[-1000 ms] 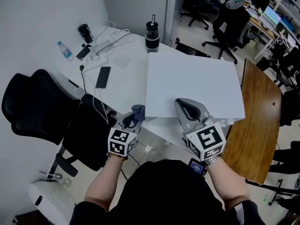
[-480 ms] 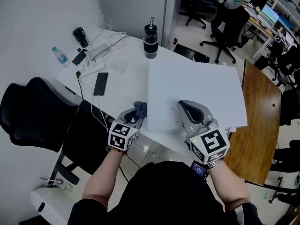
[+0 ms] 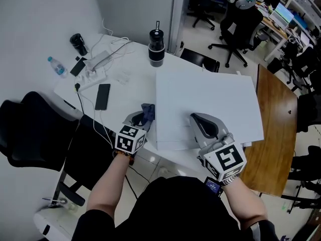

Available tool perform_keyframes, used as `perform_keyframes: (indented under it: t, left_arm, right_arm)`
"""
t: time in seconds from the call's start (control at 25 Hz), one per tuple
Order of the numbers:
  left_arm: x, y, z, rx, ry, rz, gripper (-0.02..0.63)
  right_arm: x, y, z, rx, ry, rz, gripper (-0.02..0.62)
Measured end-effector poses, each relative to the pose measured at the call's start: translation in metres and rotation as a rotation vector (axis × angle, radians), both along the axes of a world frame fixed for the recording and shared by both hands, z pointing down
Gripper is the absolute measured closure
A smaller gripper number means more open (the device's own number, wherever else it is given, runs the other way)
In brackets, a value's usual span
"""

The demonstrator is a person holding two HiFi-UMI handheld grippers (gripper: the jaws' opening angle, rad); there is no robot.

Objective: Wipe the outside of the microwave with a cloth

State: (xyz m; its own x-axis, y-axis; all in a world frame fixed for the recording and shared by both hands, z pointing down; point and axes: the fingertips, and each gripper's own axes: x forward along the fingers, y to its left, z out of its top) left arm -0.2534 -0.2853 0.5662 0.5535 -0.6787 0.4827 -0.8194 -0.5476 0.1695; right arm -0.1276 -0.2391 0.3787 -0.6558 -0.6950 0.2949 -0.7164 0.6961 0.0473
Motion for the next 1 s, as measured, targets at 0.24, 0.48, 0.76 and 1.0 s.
perform_keyframes:
  t: [0.24,0.48,0.76,1.0]
  left_arm:
    - [-0.002,-0.027,0.005,-0.019,0.015,-0.006,0.502]
    - [-0.005,-0.047,0.008,-0.033,0.021,-0.015,0.502]
    - [-0.007,-0.07,0.013,-0.042,0.023,-0.033,0.502]
    - [-0.009,-0.084,0.012,-0.044,0.023,-0.055,0.502]
  right_arm:
    - [0.005,-0.006,0.004,-0.014,0.011,0.026,0.594]
    - [0.009,-0.012,0.008,-0.025,0.016,0.051,0.594]
    - [0.013,-0.017,0.011,-0.028,0.024,0.07,0.594]
    - [0.021,-0.02,0.009,-0.025,0.031,0.085,0.594]
